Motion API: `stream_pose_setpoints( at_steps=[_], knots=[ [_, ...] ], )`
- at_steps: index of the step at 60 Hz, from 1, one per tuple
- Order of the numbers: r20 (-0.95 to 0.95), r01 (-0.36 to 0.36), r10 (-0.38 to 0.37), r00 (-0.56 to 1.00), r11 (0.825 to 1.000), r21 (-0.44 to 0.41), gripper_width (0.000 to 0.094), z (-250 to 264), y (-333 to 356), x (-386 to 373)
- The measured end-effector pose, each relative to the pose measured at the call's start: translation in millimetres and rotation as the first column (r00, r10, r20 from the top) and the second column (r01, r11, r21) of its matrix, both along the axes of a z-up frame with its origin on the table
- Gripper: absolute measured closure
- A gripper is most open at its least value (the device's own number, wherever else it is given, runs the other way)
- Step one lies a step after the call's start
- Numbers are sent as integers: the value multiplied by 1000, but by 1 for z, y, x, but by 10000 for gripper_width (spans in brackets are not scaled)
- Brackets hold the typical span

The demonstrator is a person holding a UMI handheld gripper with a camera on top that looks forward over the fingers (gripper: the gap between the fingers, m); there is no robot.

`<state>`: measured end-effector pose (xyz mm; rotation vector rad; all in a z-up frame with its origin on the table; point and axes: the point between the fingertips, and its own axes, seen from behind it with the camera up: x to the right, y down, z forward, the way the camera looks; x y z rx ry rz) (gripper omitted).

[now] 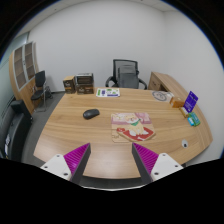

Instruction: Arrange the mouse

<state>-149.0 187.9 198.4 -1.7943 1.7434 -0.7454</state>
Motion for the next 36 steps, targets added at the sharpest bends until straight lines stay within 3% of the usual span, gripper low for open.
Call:
stream_pose_setpoints(
  at_steps=[36],
  knots=[
    [17,-121,120,993,991,49,66,-45,147,49]
  ],
)
